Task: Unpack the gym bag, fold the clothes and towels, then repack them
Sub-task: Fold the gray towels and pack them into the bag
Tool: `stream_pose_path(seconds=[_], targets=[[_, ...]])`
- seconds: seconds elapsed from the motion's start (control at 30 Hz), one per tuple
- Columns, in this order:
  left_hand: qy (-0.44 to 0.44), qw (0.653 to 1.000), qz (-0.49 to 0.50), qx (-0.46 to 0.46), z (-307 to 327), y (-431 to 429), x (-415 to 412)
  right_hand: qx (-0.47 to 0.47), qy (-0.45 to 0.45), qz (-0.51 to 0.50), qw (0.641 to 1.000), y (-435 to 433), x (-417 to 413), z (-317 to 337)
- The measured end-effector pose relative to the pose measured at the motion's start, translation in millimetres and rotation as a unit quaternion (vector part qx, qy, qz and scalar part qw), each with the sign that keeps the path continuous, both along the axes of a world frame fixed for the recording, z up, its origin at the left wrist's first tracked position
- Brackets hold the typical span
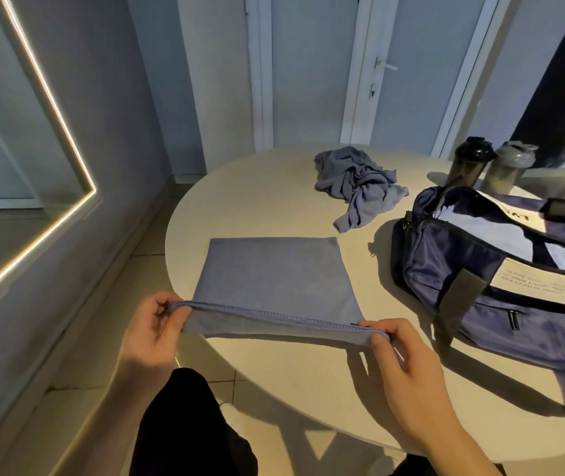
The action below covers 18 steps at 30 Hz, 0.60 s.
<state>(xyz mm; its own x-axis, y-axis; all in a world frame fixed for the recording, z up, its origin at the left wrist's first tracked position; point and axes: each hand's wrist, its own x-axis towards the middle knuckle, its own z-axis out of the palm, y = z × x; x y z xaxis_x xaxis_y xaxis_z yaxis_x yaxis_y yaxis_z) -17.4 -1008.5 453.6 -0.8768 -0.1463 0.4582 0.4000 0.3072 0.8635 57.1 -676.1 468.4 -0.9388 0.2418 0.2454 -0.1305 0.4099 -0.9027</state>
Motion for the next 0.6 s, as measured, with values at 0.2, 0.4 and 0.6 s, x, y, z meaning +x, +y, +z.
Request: stream_pose_path(seconds=[0.2, 0.4, 0.6], targets=[[-0.038, 0.998, 0.026, 0.033, 10, 8, -1, 0.043, 0.037, 0.014, 0.998, 2, -6, 24], [-0.131, 0.988, 0.070, -0.046, -2, -2, -44, 0.044, -0.008, 0.016, 0.999, -6, -61, 27], [-0.121, 0.981, 0.103, -0.116, 27, -1, -123, 0.033, -0.092, -0.008, 0.995, -7, -161, 28]])
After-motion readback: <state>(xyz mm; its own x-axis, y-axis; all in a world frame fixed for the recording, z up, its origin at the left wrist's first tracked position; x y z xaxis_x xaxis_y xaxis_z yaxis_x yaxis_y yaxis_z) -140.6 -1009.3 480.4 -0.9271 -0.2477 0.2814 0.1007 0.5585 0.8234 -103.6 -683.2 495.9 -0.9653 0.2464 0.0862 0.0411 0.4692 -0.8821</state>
